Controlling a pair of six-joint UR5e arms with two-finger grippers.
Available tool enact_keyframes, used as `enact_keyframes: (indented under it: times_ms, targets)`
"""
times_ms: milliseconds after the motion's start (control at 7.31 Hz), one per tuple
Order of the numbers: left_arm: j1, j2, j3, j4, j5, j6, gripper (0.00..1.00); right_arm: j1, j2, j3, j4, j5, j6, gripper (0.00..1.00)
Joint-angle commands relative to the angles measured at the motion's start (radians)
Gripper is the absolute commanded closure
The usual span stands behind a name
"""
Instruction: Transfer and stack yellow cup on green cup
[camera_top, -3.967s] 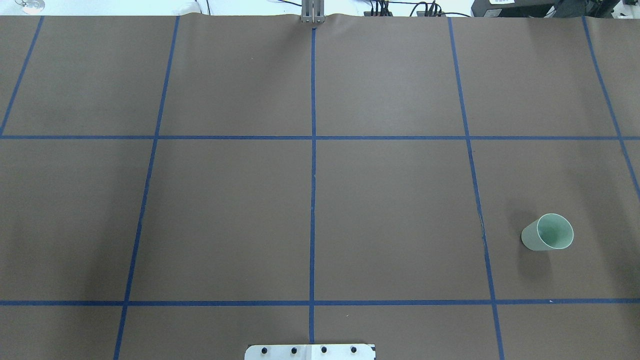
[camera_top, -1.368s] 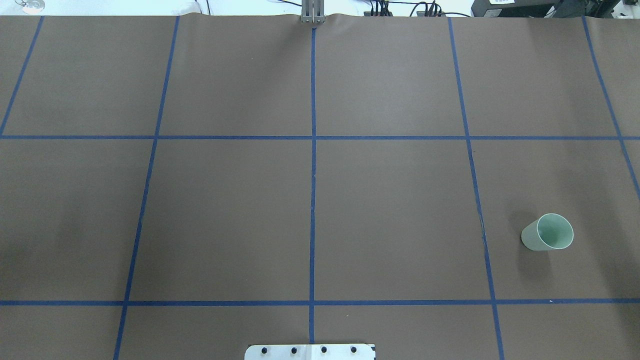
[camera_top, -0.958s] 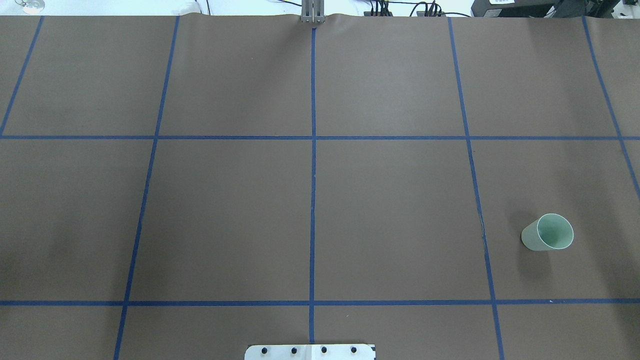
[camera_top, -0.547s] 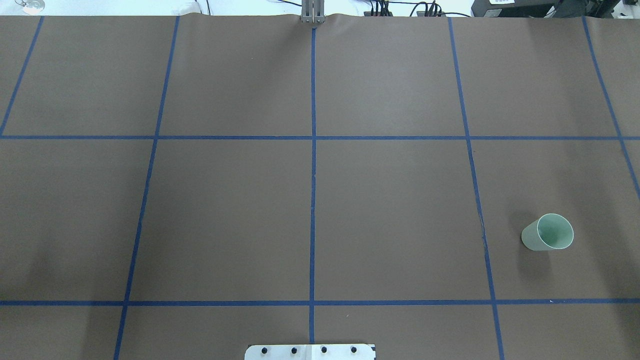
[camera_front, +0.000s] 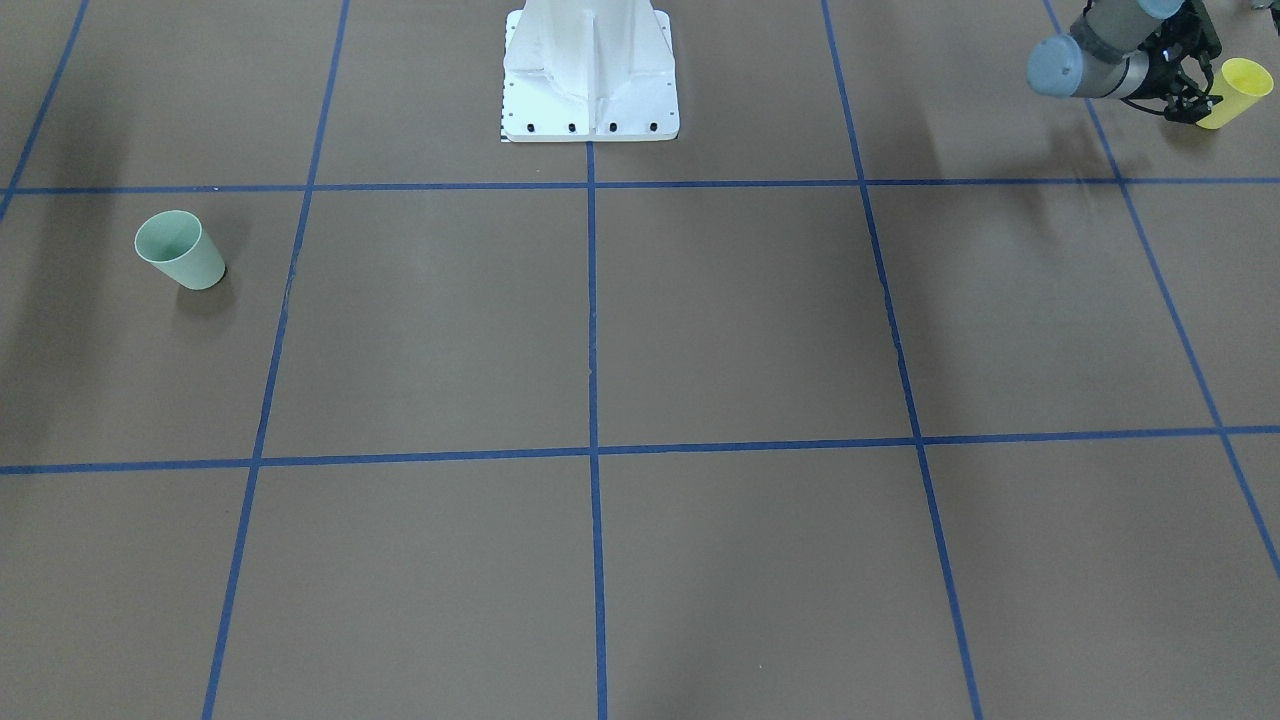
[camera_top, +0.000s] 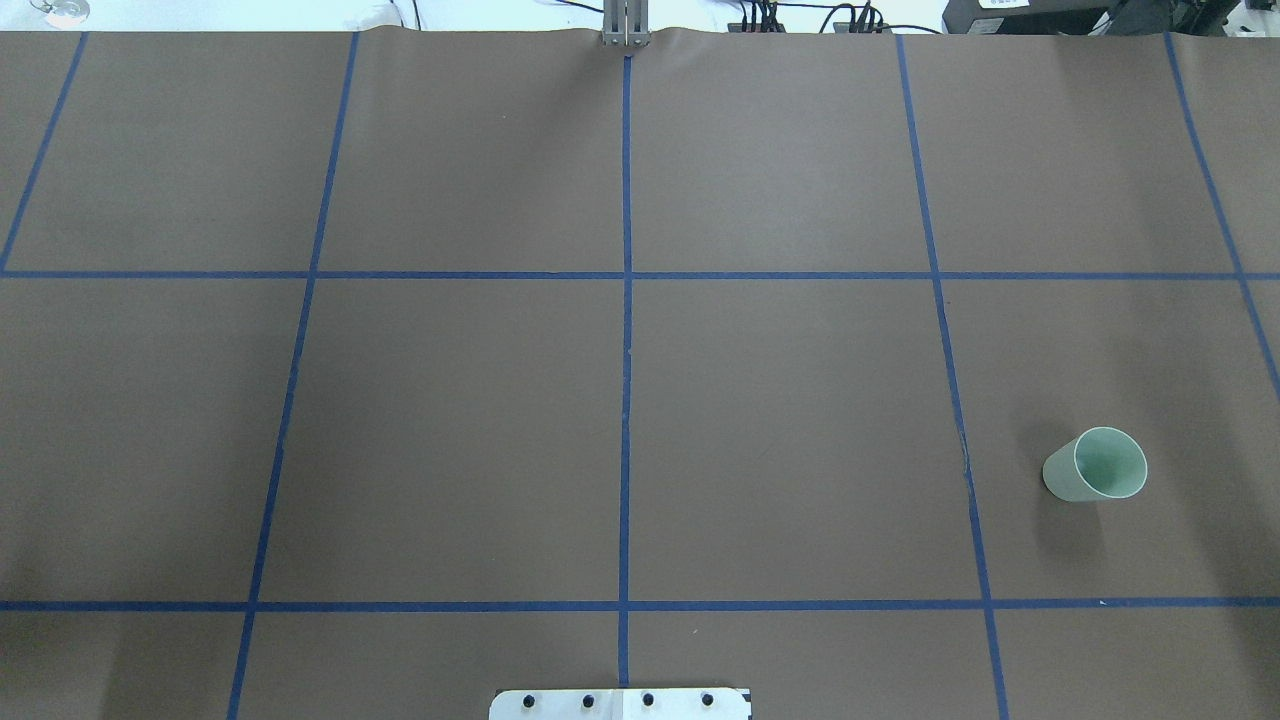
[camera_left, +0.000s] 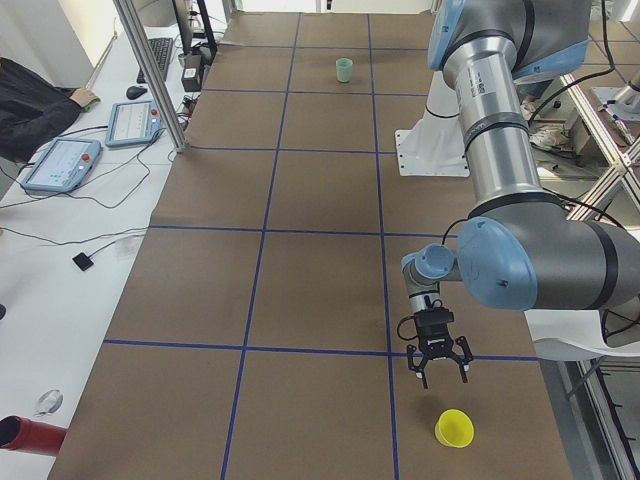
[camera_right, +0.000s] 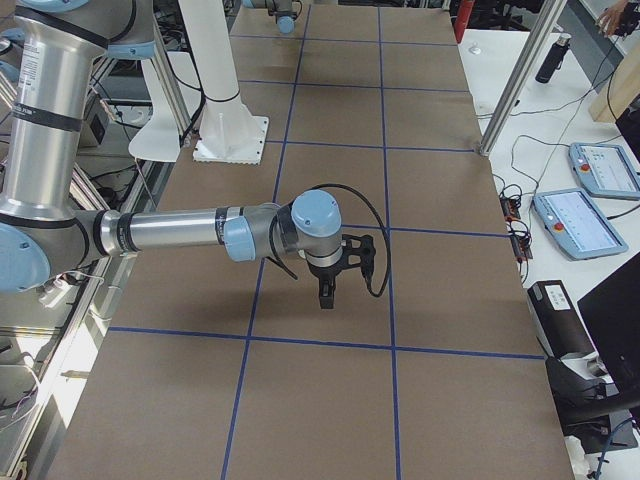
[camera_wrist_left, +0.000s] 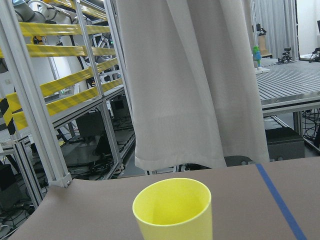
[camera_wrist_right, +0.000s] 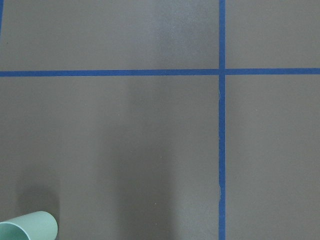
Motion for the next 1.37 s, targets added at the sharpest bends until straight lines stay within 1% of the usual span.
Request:
enact_keyframes:
  times_ms: [0,274,958,1231]
  targets:
    - [0.016,-0.070,0.123,-0.032,-0.026,-0.038,0.00,0.000,0.000,0.000,0.000,0.000,0.000,0.00]
    - [0.018,-0.072,0.197,-0.062,-0.026,-0.038,0.00,0.000,0.000,-0.002,-0.002,0.000,0.000,0.00]
    - [0.021,-0.060,0.254,-0.078,-0.017,-0.033,0.00,0.000,0.001,-0.002,0.000,0.000,0.000,0.00]
    - [0.023,-0.060,0.320,-0.130,-0.012,-0.033,0.00,0.000,0.001,-0.002,-0.002,0.000,0.000,0.00]
